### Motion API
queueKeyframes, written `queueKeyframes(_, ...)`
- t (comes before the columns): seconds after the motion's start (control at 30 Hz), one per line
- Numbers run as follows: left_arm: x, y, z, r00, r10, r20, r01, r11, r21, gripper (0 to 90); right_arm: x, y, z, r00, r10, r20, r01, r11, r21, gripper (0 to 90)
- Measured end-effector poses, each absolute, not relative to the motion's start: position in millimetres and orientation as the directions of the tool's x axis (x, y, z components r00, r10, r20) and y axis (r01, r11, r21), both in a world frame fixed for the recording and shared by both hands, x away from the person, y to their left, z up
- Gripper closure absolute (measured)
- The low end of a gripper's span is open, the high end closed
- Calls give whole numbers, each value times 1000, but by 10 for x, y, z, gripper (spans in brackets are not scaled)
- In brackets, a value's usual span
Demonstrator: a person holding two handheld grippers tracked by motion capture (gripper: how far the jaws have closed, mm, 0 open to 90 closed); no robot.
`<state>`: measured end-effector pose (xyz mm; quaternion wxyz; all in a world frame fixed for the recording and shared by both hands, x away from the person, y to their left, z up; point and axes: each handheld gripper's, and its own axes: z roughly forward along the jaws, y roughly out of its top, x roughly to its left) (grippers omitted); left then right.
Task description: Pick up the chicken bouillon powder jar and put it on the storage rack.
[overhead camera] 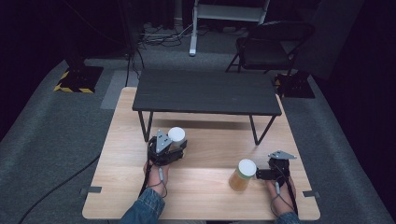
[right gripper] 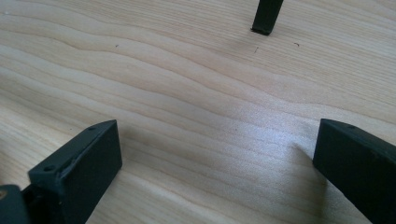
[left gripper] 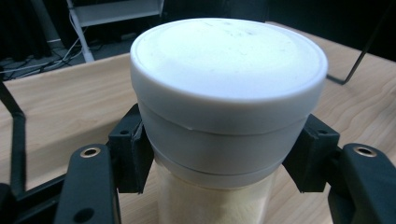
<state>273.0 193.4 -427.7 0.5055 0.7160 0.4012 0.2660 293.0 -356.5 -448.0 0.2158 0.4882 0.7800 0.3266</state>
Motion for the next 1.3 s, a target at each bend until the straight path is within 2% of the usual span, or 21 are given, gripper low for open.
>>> queueKeyframes(0.33,2507,2003,-3879,531,847,14,259,-178,949,339,2880,-3548,-4481,-400,916,-16,630,288,721,9)
queueKeyframes(0.6,2473,2023,-3586,540,842,1,250,-162,955,339,2887,-3550,-4481,-401,916,-16,630,289,721,9)
queueKeyframes(0.93,2574,1973,-3095,569,819,66,196,-214,957,339,2887,-3550,-4481,-401,916,-16,630,289,721,9)
queueKeyframes(1.3,2841,1944,-2634,596,799,73,176,-218,960,339,2887,-3550,-4481,-401,916,-17,630,289,721,9)
